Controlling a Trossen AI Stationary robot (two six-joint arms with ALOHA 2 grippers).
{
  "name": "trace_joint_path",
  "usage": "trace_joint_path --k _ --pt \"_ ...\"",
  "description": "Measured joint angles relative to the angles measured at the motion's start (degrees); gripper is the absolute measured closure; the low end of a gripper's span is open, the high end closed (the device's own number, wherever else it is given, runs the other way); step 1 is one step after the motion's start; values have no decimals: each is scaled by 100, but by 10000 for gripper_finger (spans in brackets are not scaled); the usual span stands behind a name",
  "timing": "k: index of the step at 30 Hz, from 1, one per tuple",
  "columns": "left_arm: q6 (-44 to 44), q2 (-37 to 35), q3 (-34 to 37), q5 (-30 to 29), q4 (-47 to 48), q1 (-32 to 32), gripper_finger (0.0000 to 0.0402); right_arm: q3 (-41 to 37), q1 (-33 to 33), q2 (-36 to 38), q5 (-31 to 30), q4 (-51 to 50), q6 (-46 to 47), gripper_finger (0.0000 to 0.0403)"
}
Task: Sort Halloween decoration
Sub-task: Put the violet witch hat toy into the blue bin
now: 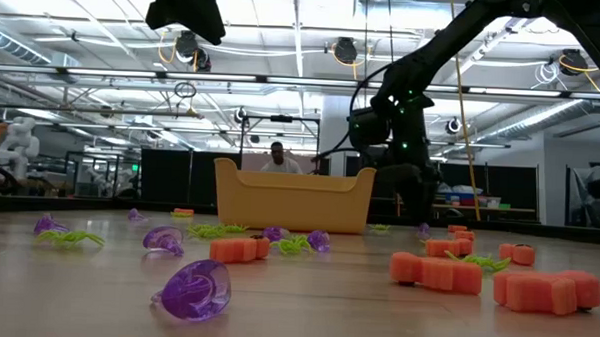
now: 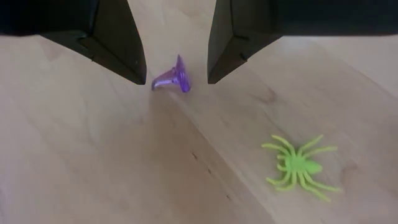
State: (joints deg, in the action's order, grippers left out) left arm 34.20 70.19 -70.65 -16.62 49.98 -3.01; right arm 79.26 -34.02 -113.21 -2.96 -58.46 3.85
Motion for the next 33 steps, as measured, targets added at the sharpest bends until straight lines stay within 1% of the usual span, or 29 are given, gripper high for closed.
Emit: trace_joint_path --k 24,27,33 --pt "-1 -2 0 -4 0 0 320 0 4 0 35 -94 386 246" --pt "-1 -2 0 -6 0 0 320 0 4 0 174 -116 475 246" --pt "-3 -2 0 -7 0 0 320 0 95 0 170 -87 558 246"
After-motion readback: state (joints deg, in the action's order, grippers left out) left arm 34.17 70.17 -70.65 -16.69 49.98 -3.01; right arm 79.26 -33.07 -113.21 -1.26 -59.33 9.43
